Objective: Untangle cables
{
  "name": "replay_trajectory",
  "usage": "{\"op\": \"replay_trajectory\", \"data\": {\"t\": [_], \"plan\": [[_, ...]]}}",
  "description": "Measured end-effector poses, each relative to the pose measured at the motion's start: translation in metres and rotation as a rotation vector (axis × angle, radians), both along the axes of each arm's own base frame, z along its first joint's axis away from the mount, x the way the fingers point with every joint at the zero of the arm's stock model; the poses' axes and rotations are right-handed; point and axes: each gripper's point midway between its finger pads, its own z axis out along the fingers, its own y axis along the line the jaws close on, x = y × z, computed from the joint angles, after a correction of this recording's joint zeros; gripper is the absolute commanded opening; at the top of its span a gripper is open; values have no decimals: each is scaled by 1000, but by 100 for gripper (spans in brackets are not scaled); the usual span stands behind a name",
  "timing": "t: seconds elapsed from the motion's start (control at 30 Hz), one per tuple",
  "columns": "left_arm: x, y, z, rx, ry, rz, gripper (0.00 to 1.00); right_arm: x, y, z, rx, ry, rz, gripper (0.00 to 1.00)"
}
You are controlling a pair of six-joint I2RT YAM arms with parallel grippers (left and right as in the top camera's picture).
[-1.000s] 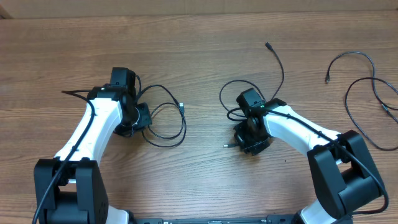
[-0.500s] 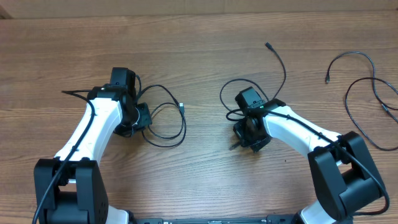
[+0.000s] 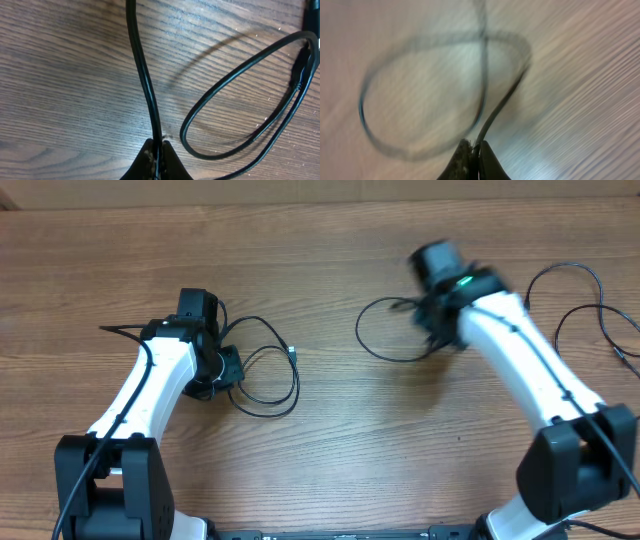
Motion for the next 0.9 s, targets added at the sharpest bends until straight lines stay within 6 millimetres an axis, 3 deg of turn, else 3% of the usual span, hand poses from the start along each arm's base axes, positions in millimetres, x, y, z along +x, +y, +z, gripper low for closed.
{"op": "replay_trajectory", "data": {"t": [0.1,0.2,0.4,0.47,0.53,0.6,0.9], "plan": [[0,0,0,0,1,0,4,21,-59,33,-62,-77,-114,4],[0,0,0,0,1,0,4,26,-125,54,-102,-129,-261,4],[0,0,0,0,1,0,4,-2,-249,77,-123,-183,-553,4],[0,0,0,0,1,0,4,-5,-265,79,-86,-201,-570,4],[0,0,0,0,0,0,4,-6,-270,76,-22,-203,-548,7],[0,0,0,0,0,0,4,-3,-262,72,54,-191,-473,10],[0,0,0,0,0,0,4,-6,-159,54,254,-5,-98,15]]}}
